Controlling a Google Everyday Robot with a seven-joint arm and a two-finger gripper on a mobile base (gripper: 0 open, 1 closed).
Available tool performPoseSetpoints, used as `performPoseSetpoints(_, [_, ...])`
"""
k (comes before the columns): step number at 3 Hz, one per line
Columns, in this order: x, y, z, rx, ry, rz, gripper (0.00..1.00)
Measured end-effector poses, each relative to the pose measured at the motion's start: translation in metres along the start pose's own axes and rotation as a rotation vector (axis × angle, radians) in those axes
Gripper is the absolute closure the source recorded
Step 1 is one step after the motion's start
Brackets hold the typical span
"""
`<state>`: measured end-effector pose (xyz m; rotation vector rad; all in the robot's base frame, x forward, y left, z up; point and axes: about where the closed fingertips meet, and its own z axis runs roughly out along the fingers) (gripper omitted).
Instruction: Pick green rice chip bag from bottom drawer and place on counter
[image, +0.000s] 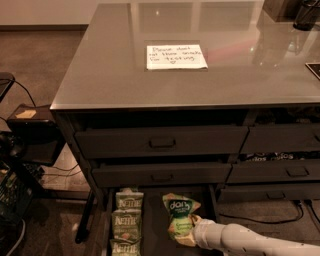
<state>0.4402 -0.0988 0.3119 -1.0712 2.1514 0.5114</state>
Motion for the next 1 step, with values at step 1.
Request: performPoseSetpoints(1, [-0.0004, 0.0004, -0.0001, -0.001, 0.0, -0.002, 0.75])
